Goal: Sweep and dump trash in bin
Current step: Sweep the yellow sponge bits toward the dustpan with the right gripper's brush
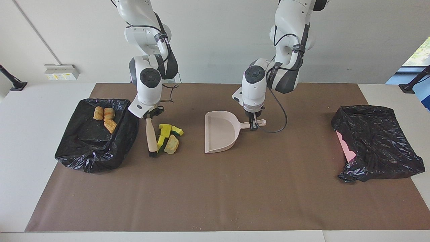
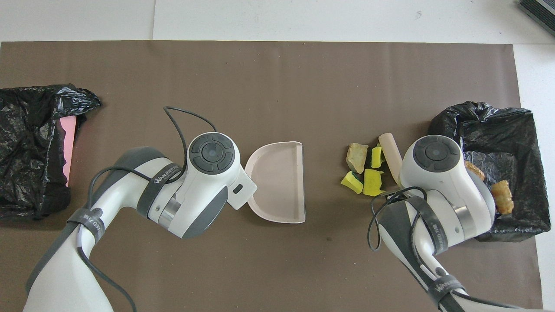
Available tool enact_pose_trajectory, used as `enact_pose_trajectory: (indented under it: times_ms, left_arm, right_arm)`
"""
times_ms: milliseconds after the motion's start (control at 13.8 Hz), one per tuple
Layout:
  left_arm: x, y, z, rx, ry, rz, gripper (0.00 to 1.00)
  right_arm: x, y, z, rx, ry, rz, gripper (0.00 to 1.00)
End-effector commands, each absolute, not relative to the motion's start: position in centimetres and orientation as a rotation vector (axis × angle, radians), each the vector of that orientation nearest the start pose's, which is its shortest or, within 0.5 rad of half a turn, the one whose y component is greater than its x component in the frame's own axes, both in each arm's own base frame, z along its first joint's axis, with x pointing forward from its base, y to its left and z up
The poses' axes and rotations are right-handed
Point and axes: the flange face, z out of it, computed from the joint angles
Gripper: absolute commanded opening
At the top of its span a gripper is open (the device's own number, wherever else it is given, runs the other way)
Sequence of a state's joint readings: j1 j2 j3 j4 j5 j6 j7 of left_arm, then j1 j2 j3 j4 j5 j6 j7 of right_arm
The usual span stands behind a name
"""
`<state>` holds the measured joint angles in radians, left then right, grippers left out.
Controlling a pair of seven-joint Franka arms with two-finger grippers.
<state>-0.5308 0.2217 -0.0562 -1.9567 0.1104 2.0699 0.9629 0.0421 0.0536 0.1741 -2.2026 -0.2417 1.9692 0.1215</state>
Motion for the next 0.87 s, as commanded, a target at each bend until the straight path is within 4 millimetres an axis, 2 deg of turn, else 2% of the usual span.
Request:
enact_pose_trajectory:
  times_ms: [0, 72, 145, 217, 289, 362, 434, 578, 651, 795]
  left_arm:
    - [48.3, -30.9, 35.1, -2.116, 2.206, 0.154, 0.47]
    - [48.1, -30.9, 35.1, -2.115, 2.207, 0.149, 0.46]
    - [48.0, -30.9, 35.0, -2.114, 2.209, 0.156, 0.37]
    - [47.9, -31.1, 35.2, -2.109, 2.213, 0.156, 0.22]
    - [47.8, -31.4, 35.2, -2.102, 2.219, 0.158, 0.12]
    - [47.8, -31.5, 35.4, -2.102, 2.218, 0.158, 0.07]
    - [47.8, -31.6, 35.5, -2.099, 2.221, 0.158, 0.09]
    - [48.2, -31.2, 35.8, -2.109, 2.210, 0.149, 0.23]
    - [48.3, -31.0, 36.1, -2.111, 2.208, 0.143, 0.23]
    - [48.3, -31.0, 36.1, -2.111, 2.208, 0.145, 0.23]
  right_arm:
    - [50.0, 11.2, 33.9, -3.252, -0.294, 0.408, 0.00]
    - [50.2, 11.9, 34.0, -3.201, -0.243, 0.412, 0.00]
    - [50.1, 13.8, 34.3, -3.152, -0.232, 0.411, 0.00]
    - [50.0, 16.0, 34.9, -3.119, -0.249, 0.408, 0.00]
    - [50.2, 16.8, 35.3, -3.110, -0.236, 0.395, 0.00]
    - [50.7, 17.1, 35.4, -3.104, -0.208, 0.392, 0.00]
    - [50.8, 18.3, 35.6, -3.090, -0.213, 0.386, 0.00]
    - [50.7, 20.1, 36.2, -3.031, -0.186, 0.382, 0.00]
    - [50.4, 21.5, 36.5, -3.015, -0.202, 0.380, 0.00]
    - [50.6, 21.7, 36.9, -3.026, -0.220, 0.367, 0.00]
